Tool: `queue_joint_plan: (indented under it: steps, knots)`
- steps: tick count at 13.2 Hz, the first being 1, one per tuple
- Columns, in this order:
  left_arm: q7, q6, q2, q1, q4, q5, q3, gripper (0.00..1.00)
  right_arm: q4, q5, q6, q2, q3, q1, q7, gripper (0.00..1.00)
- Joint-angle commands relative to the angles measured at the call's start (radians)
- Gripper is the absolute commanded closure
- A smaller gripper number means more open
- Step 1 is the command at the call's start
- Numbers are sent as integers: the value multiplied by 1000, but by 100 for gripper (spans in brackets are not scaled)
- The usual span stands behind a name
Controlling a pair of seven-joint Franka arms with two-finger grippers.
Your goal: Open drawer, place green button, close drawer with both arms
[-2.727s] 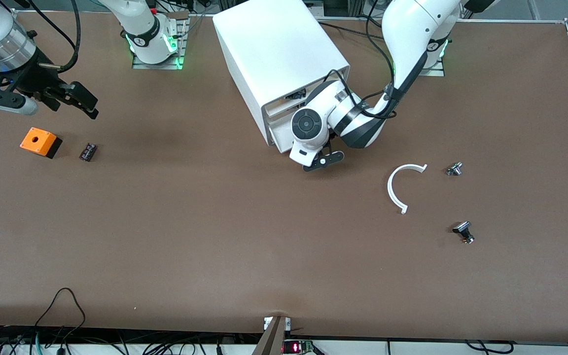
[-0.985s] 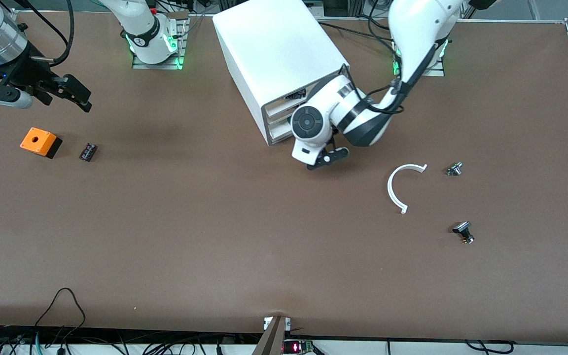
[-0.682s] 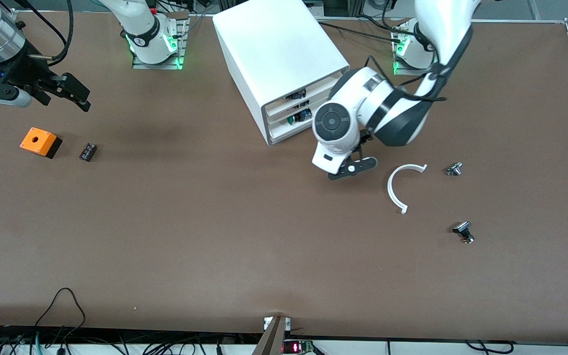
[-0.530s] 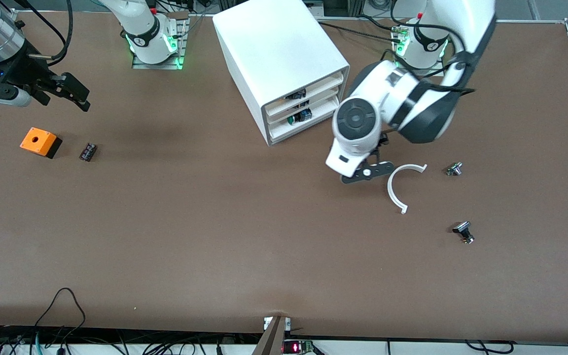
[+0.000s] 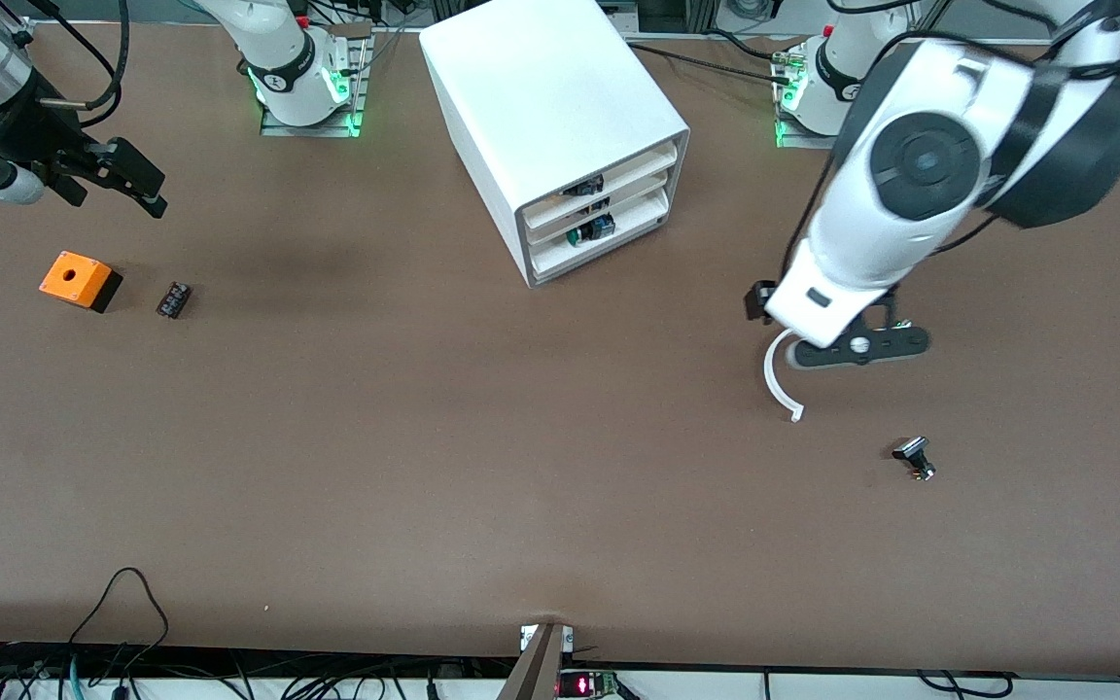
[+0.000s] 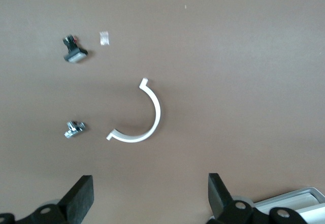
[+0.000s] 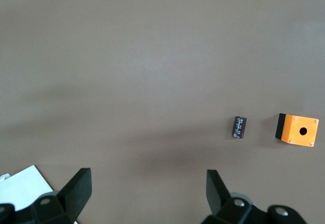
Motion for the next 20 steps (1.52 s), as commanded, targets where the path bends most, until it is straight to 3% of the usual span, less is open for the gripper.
queue_joint_plan:
  steps: [1,3,6,7,9,12,15,20]
  knots:
    - [143,-34,-35,14,42,-11,25,1,18,3,-23,1,4,-11,-23,0]
    - [253,-25,-114,8,-25,-112,127,1,18,6,-23,2,4,-11,-23,0]
    - [426,28,-217,-114,-151,-216,408,1,18,6,-23,1,4,-11,-23,0]
    - [429,38,-272,-113,-226,-265,441,1,18,6,-23,1,4,-11,-23,0]
    - [435,105,-393,-92,-396,-284,461,1,18,6,-25,1,4,-11,-23,0]
    - [442,194,-506,-70,-537,-267,450,1,18,6,-23,1,-1,-11,-25,0]
    - [441,202,-517,-12,-542,-198,363,1,17,6,-25,1,-1,-11,-23,0]
    - [439,132,-455,-12,-454,-189,357,0,18,6,-25,1,-1,-11,-23,0]
